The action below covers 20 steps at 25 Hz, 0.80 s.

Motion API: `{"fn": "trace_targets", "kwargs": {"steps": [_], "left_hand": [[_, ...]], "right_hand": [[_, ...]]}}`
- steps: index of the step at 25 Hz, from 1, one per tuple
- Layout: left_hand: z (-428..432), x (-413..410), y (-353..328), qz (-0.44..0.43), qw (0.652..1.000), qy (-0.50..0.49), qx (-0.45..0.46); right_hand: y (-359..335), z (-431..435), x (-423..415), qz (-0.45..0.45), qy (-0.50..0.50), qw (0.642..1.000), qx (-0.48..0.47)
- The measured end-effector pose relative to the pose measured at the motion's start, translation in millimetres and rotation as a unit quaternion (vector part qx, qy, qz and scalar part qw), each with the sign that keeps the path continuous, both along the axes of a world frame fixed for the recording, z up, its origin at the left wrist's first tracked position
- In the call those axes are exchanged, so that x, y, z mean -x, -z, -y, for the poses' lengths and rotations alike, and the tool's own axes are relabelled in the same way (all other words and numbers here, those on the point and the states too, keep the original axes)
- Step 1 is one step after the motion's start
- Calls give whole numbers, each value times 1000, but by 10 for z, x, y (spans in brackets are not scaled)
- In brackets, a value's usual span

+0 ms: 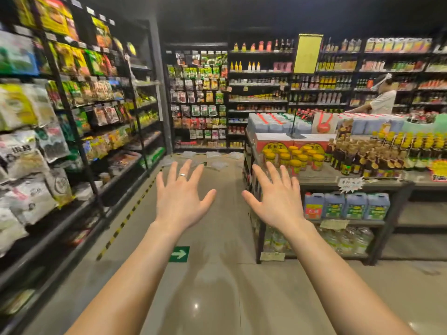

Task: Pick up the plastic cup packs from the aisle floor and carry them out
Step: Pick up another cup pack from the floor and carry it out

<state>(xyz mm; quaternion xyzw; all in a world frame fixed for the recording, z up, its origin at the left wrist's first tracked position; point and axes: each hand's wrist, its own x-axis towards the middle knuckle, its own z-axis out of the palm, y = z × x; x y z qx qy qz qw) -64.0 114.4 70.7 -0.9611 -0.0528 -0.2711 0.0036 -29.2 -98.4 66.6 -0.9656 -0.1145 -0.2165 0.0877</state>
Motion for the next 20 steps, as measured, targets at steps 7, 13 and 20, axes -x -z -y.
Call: {"fn": "trace_targets", "kwargs": {"steps": [7,13,20], "left_hand": [[-142,-1559,-49,-2,1000,-13,2],[-278,-2577,-41,10,999,-30,11],[-539,-3565,-2,-8,999,-34,22]], "right_hand": [[-41,-219,-1671,9,-14,1000,-14],[-84,-400,-2771,5,-37,999,-8],[-98,-661,-3771,-1,-35,999,-15]]}}
